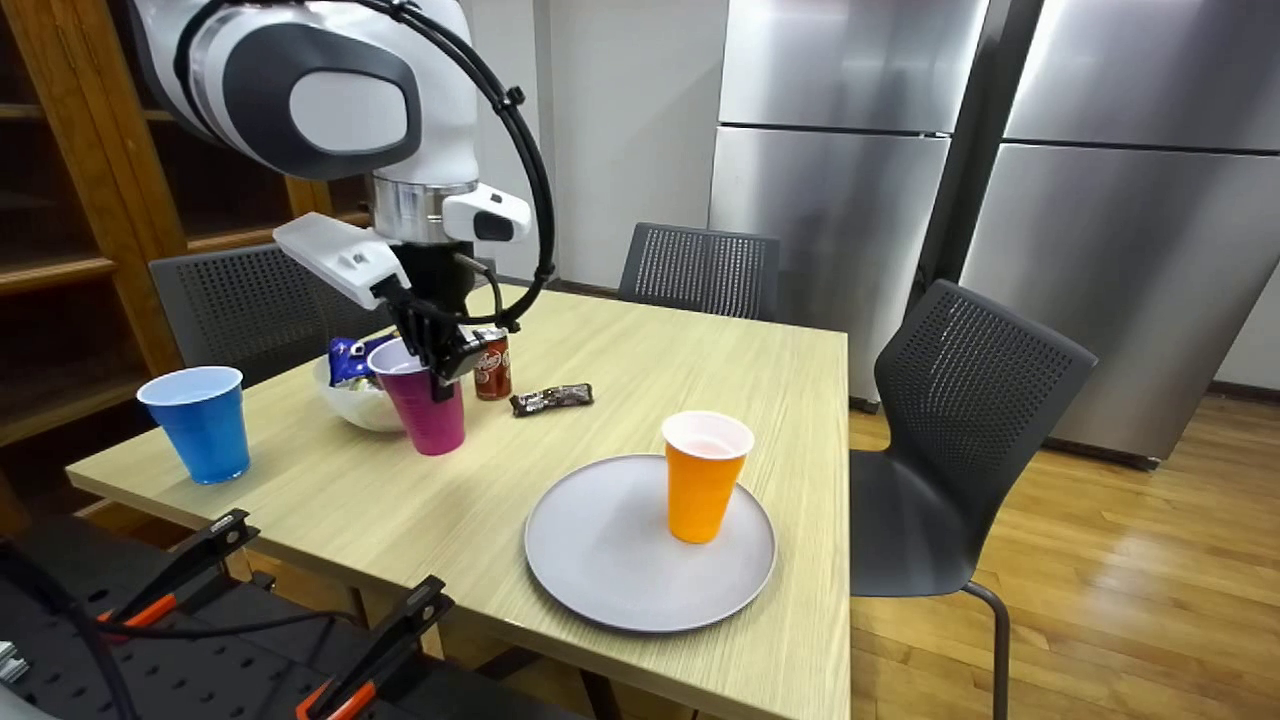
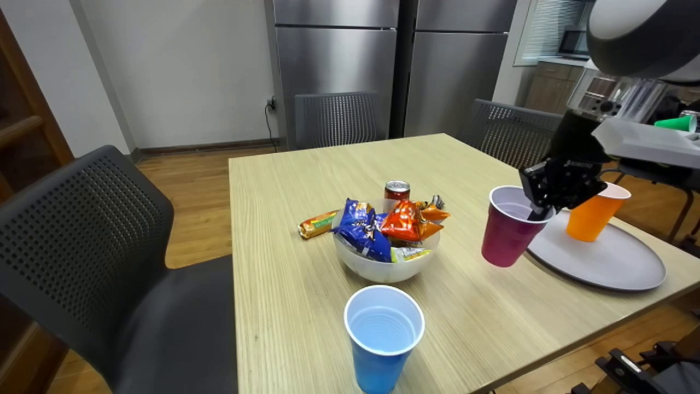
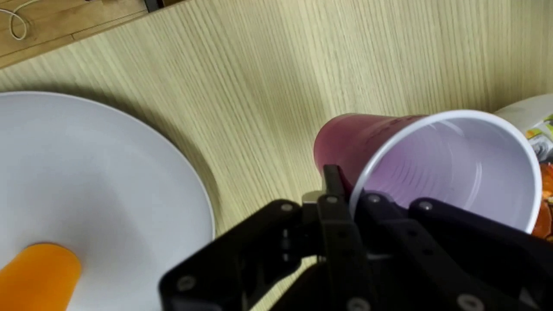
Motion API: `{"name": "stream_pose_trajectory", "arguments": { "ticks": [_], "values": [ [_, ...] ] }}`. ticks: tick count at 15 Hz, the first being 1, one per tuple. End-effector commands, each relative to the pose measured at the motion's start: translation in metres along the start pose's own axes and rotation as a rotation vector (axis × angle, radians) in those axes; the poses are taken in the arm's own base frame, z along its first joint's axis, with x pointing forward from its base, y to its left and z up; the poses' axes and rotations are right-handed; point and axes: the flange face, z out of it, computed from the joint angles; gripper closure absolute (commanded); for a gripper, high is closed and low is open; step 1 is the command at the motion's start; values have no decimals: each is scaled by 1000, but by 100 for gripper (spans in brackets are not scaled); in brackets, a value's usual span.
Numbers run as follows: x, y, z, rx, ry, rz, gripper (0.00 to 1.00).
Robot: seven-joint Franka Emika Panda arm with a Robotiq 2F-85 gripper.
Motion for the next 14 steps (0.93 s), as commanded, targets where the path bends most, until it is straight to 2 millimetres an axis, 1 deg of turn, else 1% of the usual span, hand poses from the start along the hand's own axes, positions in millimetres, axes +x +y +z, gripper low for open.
{"name": "stream_pose_trajectory", "arguments": {
  "ticks": [1,2,3,4,5,8,10,14],
  "values": [
    [12,22,-18,11,59,104,99],
    [14,30,-19,12,70,128,99],
    [4,39,-21,9,79,155,99],
    [13,46,-21,9,83,180,99],
    [18,53,-20,7,86,202,99],
    [15,74,-22,5,93,271,99],
    [16,86,-23,11,97,316,99],
    [14,104,-24,22,104,399,99]
  ]
}}
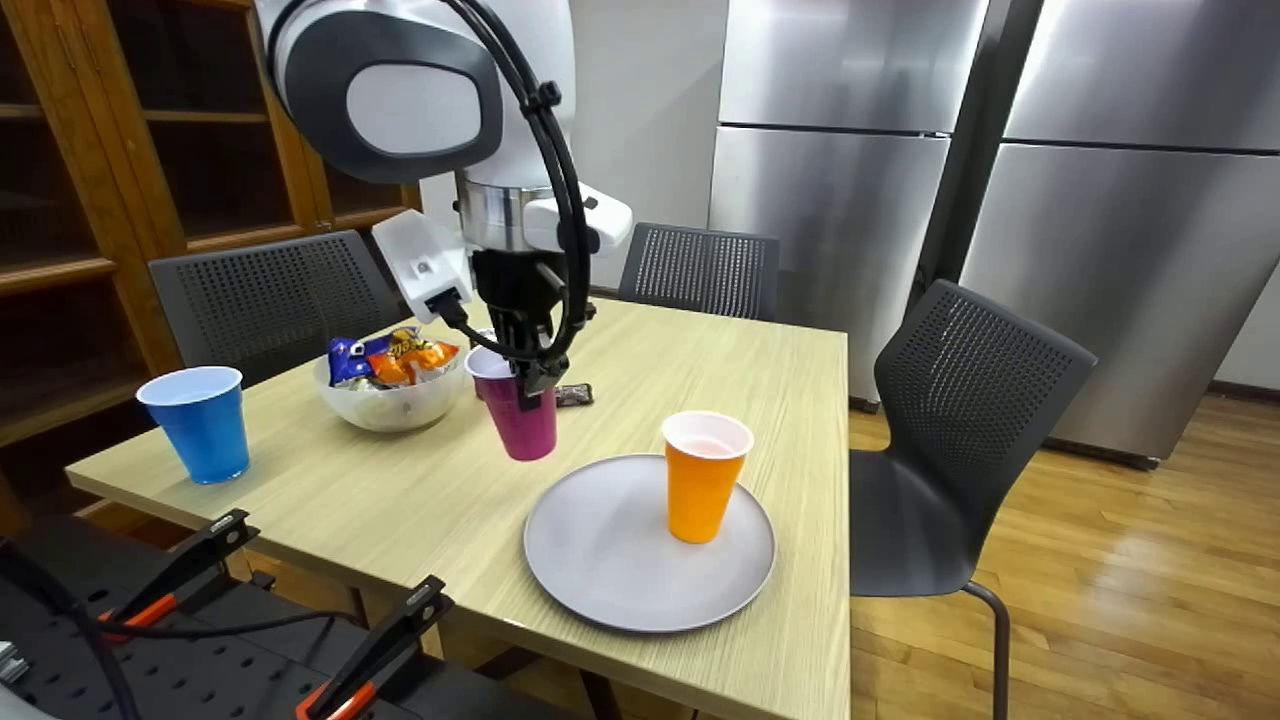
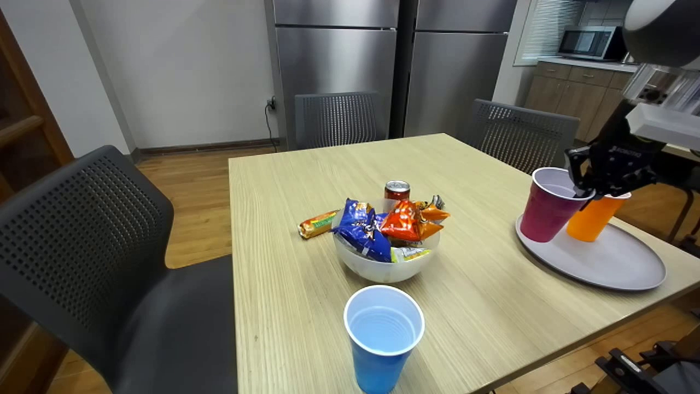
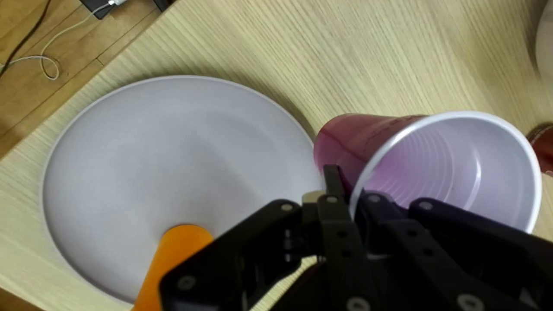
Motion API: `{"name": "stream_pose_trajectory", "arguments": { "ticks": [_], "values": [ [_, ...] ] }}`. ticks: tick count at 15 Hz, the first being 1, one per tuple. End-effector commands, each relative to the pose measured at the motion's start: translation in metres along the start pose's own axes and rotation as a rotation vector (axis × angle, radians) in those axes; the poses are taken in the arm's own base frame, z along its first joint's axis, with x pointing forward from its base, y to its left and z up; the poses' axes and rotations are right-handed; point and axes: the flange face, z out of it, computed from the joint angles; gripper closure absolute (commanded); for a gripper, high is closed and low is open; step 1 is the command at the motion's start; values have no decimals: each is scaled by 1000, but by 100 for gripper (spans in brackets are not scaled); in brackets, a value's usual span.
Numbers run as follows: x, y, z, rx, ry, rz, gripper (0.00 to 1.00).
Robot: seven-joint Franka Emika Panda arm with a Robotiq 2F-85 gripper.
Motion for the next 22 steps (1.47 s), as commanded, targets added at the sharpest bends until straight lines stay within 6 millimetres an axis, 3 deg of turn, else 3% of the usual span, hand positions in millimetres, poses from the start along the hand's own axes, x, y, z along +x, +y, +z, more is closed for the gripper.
{"name": "stream_pose_trajectory", "arguments": {
  "ticks": [1,9,22],
  "values": [
    [3,14,-5,17,20,95,99],
    [18,37,2,34,23,268,99],
    [58,37,40,0,4,376,99]
  ]
}}
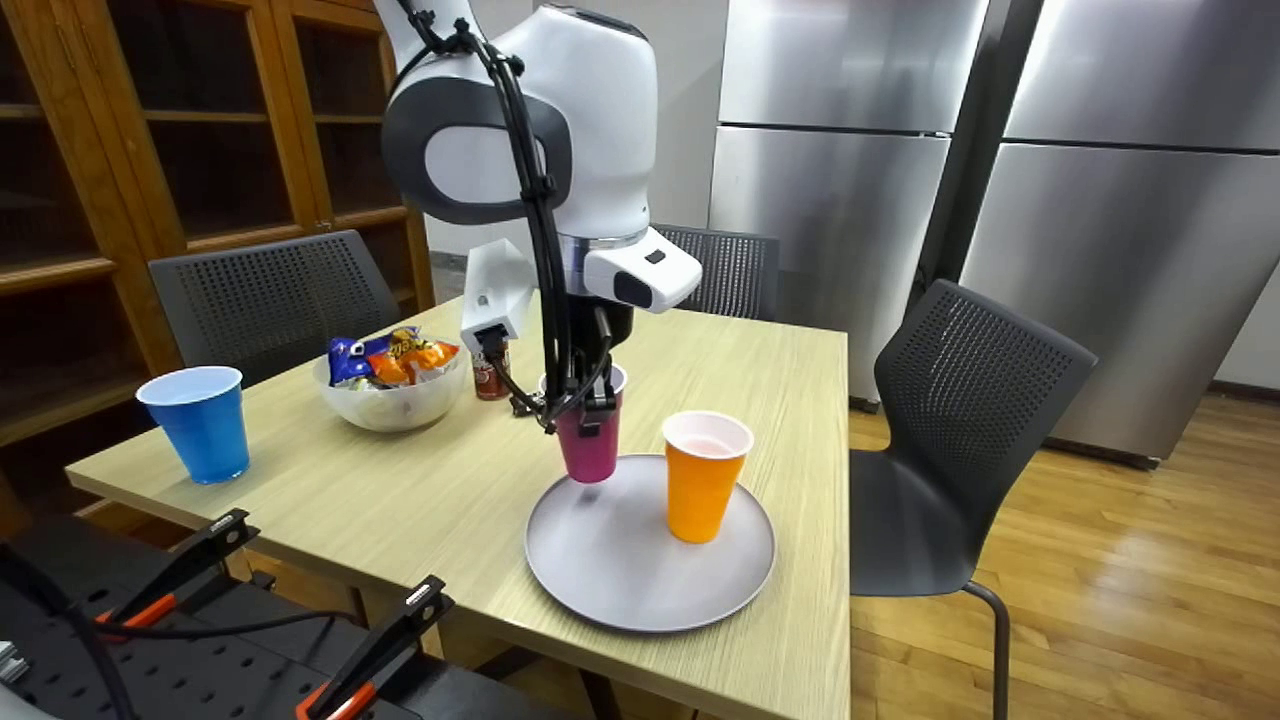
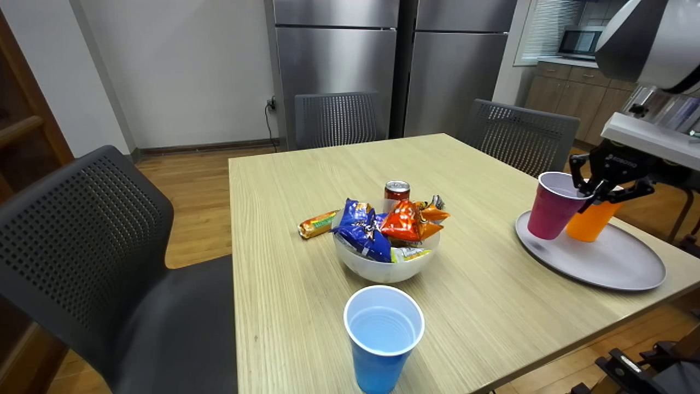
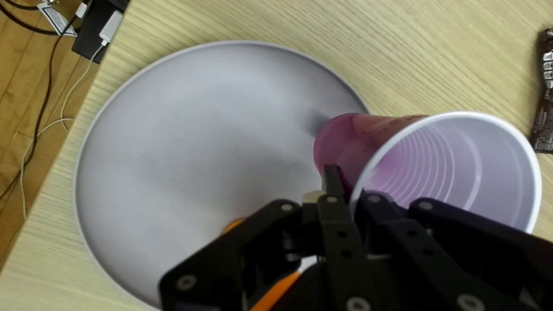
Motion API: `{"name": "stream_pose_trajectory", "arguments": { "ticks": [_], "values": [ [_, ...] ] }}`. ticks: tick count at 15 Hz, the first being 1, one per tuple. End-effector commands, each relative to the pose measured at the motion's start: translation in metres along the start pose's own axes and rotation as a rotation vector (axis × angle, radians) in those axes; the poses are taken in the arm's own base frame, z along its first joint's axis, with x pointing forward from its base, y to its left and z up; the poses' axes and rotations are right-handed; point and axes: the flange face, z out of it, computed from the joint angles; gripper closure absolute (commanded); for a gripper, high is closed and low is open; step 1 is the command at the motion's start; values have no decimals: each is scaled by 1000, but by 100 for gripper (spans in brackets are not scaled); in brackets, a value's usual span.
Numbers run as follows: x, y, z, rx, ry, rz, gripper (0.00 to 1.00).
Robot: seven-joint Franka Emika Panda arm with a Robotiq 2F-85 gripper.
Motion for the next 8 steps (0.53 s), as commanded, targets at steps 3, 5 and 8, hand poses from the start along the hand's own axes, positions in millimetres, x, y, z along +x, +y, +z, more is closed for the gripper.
{"name": "stream_pose_trajectory", "arguments": {
  "ticks": [3,5,8],
  "values": [
    [17,-11,20,-22,-10,41,99],
    [20,-12,27,-33,-17,41,99],
    [23,-11,33,-44,-23,41,99]
  ]
}}
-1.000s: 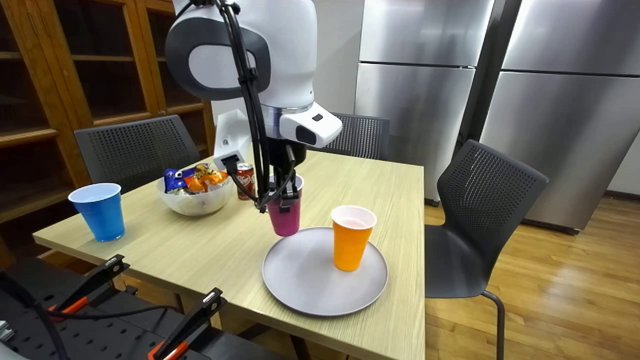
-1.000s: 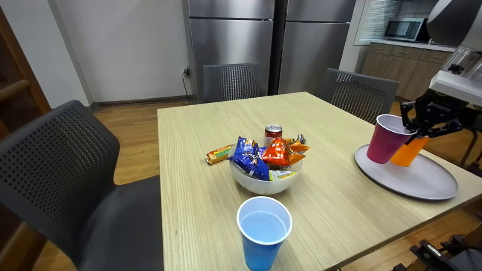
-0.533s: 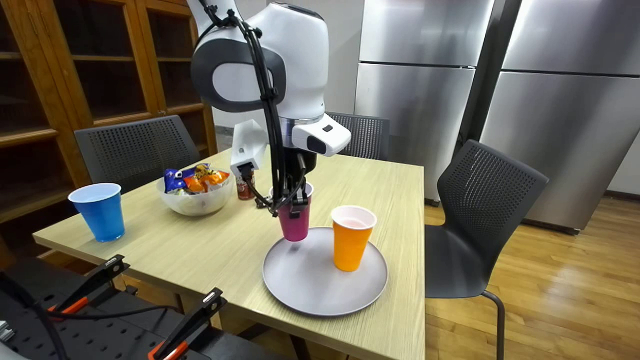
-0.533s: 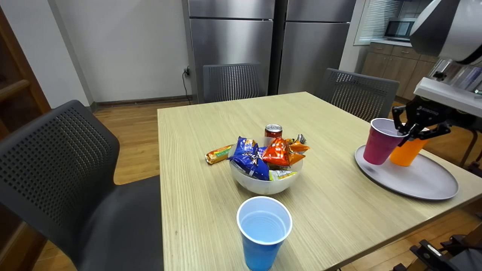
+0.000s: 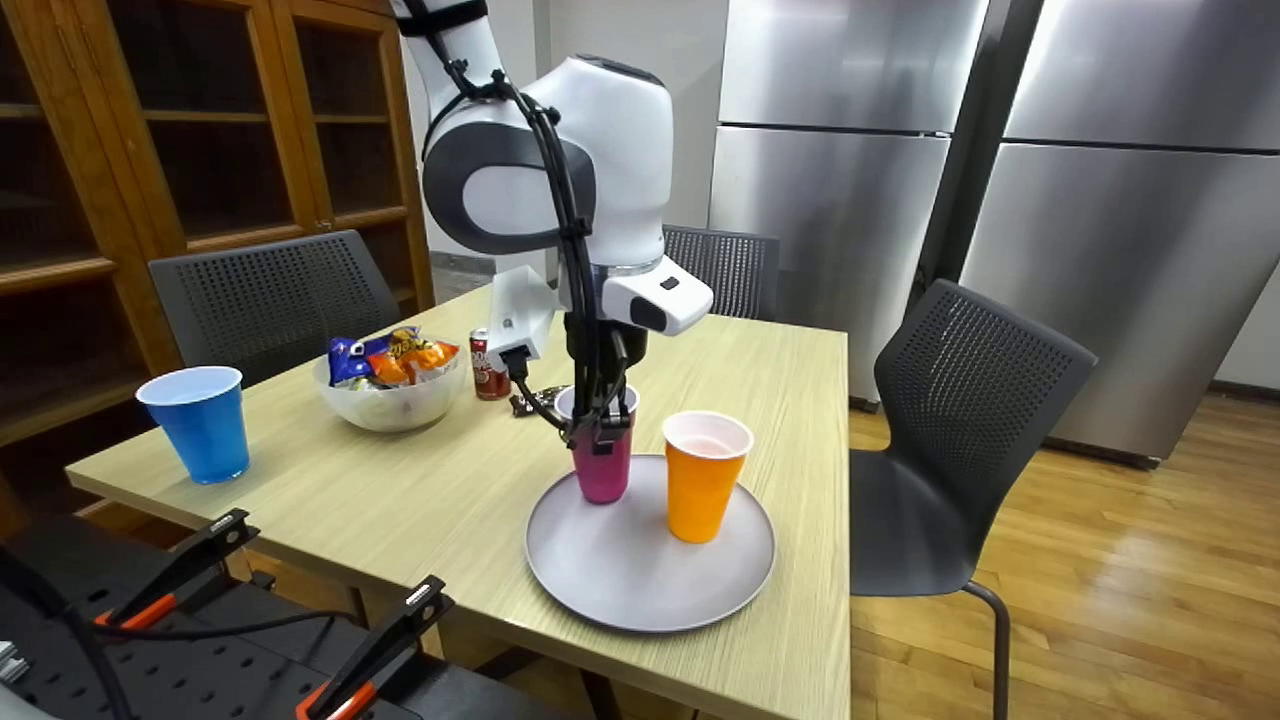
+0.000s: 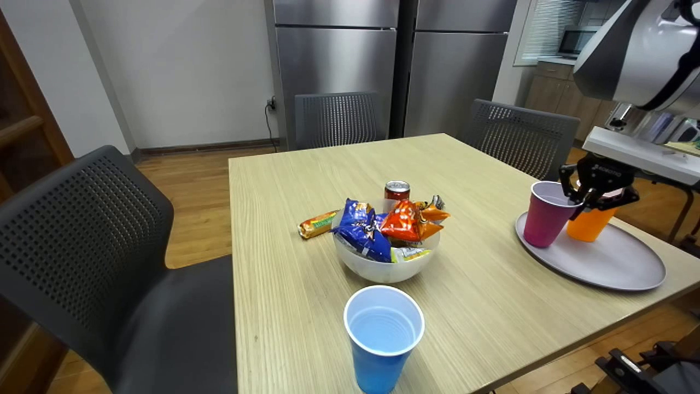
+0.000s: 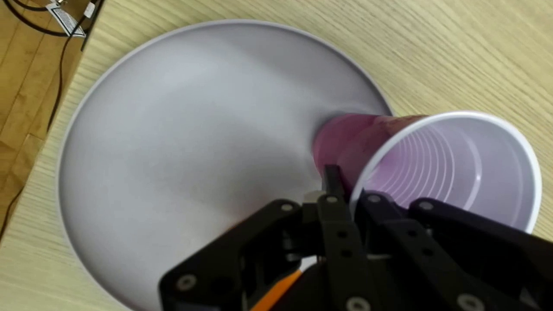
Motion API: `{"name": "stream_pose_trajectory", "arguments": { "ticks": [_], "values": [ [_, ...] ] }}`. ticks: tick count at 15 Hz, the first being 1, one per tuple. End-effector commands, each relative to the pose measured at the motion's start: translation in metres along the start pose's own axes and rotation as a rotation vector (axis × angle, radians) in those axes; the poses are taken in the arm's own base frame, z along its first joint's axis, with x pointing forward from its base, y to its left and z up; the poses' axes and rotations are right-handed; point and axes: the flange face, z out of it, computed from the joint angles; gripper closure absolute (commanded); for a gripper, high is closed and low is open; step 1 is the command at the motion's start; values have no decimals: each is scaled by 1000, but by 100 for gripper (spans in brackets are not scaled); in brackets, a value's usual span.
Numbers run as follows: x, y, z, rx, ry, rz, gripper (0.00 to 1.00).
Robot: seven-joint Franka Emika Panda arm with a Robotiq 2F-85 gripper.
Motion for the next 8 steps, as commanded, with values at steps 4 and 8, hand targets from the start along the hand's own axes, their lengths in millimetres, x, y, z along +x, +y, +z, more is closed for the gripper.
{"name": "stream_pose_trajectory", "arguments": {
  "ticks": [4,8],
  "values": [
    [9,-5,6,-7,-13,21,99],
    [8,-6,3,-1,-13,18,56]
  ]
}}
